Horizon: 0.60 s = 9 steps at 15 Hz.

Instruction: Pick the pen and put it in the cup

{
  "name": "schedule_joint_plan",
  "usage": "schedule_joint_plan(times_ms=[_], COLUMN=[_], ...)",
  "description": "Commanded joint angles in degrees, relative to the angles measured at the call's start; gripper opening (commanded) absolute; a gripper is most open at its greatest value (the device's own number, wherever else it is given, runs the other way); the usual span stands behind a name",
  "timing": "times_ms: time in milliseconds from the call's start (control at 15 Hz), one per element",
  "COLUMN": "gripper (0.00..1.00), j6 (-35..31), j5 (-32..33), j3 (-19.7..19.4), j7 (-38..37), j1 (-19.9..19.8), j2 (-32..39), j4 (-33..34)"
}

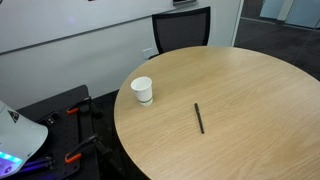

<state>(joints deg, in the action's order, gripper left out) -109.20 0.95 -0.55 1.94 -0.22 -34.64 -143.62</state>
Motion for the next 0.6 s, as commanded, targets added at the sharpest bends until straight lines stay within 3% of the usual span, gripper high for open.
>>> schedule_joint_plan(times_ms=[0,267,533], gripper=[1.00,1.00,1.00], j6=[-1.11,-2.83,-4.31], j5=[-0.12,1.94,8.15], j3=[-0.93,-1.43,-2.40], j7=[1.13,1.84,7.52], j1=[-0.04,-0.69,-0.99], j2=[0.19,1.56,5.88], j4=[0.42,1.04,3.05])
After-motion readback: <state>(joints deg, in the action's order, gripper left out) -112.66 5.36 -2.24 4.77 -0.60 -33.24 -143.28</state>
